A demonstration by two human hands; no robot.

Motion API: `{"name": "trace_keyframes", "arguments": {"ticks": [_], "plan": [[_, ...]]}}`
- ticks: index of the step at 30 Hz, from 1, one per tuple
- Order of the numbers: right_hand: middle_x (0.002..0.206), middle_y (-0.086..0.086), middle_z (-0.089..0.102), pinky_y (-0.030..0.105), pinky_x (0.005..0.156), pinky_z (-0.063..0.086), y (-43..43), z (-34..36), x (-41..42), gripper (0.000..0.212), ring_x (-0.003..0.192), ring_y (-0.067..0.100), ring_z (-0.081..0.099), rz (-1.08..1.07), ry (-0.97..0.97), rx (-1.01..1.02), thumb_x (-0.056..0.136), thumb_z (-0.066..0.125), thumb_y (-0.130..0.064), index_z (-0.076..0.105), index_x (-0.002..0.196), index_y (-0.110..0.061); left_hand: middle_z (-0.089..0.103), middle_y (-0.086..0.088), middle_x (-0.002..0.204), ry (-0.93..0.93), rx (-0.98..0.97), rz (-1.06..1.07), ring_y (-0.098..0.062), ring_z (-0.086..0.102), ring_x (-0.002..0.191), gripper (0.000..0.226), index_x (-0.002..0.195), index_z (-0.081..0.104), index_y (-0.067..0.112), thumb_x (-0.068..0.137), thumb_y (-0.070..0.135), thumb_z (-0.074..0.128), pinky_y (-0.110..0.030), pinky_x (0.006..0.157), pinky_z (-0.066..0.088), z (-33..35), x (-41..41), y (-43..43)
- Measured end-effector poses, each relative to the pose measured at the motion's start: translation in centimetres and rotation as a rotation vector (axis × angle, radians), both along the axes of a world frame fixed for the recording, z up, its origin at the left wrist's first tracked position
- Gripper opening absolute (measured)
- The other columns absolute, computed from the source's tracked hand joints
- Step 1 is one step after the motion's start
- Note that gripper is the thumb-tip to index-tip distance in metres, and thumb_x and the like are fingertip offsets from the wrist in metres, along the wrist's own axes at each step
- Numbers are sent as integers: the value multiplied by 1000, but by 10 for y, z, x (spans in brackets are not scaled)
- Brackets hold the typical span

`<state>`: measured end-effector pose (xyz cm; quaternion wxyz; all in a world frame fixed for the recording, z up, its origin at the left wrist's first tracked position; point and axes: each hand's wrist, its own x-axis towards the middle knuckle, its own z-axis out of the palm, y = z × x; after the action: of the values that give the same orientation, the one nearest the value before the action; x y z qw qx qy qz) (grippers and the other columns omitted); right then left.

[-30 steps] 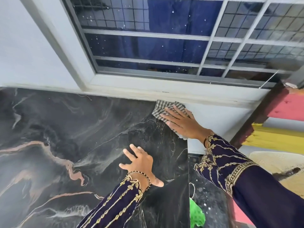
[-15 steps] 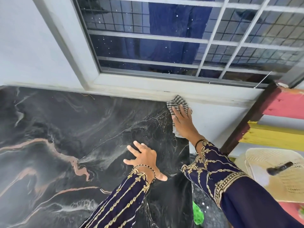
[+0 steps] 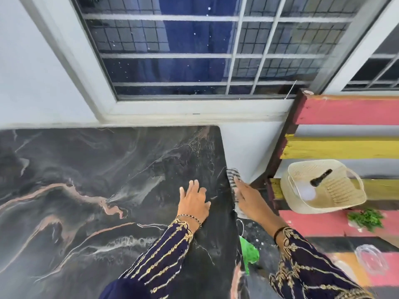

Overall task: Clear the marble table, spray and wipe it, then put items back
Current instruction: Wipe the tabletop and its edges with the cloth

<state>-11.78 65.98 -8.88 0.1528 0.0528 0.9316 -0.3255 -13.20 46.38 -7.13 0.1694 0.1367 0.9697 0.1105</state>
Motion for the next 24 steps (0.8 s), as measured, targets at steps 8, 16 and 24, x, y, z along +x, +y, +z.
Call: {"name": "trace_keyframes", "arguments": {"ticks": [8, 16, 24], "plan": [[89, 8, 67, 24, 60, 46, 64, 17, 60, 32, 64, 17, 59, -418, 81, -216, 108, 41, -26, 56, 136, -19, 56, -1, 131, -94, 308, -70, -22, 51, 124, 28, 113, 64, 16, 89, 26, 56, -34, 108, 39, 2, 28, 84], [90, 9, 68, 27, 66, 51, 177, 15, 101, 22, 73, 21, 63, -838, 208, -269, 103, 51, -22, 65, 118, -15, 63, -4, 115, -168, 321, -168, -24, 57, 111, 23, 105, 68, 14, 88, 25, 57, -41, 98, 45, -3, 59, 185], [105, 10, 68, 35, 73, 49, 310, 0, 62, 31, 85, 29, 63, -1018, 166, -320, 102, 49, -32, 62, 125, -15, 66, -6, 107, -220, 300, -130, -26, 62, 103, 21, 99, 70, 15, 88, 26, 56, -40, 93, 49, -31, 85, 269]]}}
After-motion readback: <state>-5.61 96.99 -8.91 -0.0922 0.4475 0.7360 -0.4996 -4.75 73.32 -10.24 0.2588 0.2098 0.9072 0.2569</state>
